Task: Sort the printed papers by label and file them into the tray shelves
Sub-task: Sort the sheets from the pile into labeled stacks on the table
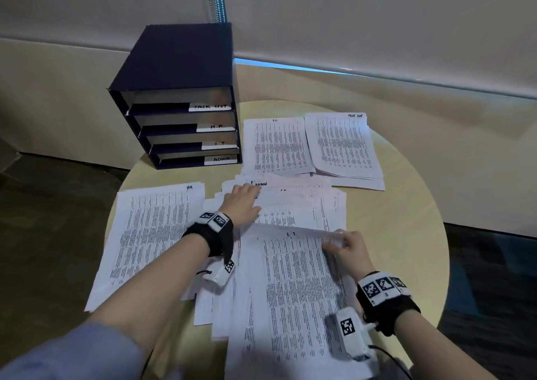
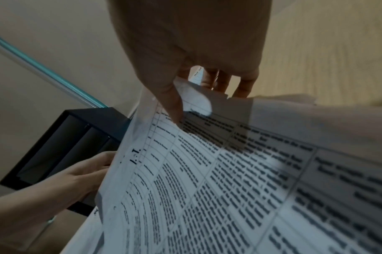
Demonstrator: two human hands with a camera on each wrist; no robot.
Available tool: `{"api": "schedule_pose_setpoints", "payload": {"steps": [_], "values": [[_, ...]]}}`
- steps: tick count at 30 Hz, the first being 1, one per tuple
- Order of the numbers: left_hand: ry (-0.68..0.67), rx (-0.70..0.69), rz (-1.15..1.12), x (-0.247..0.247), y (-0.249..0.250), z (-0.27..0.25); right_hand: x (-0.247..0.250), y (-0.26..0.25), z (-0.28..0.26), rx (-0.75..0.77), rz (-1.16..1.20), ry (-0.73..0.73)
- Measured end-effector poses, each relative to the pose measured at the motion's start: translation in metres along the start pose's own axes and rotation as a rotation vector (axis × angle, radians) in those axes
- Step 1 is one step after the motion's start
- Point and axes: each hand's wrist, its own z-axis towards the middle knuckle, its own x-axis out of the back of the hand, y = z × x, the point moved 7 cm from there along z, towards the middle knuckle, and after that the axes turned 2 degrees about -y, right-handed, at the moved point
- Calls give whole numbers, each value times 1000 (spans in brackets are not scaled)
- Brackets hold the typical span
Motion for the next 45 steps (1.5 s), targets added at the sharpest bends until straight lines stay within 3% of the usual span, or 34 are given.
{"api": "schedule_pose_setpoints", "payload": {"steps": [4,9,12,18,23,26,29,31,35,37,39,42,45], "values": [[3,16,55,-10,4,16,1,-4,13,12,-74,-34],[-9,-133,-256,-22,32,10,-9,-18,33,8,-4,-125],[84,-118,-279,-14,28,21,-18,-22,41,-37,22,-157],[108,-37,-106,-1,19,39,-31,-30,43,-24,-34,-197],[311,-217,35,15,28,28,-34,-18,47,-44,-50,-188],[281,-380,196,6,39,17,-33,-18,45,-46,-21,-164],[255,-377,222,9,42,1,-31,-25,39,15,9,-153],[345,-365,179,30,40,-9,-29,-31,33,78,6,-167],[709,-427,140,103,33,-40,-17,-30,24,132,59,-109],[908,-457,108,148,32,-66,-9,-29,18,120,165,-72],[1033,-405,-64,187,19,-85,-1,-30,10,79,326,-112],[983,-269,-441,216,-12,-89,13,-27,3,-7,531,-156],[794,-160,-562,214,-40,-70,34,-21,7,-12,629,-101]]}}
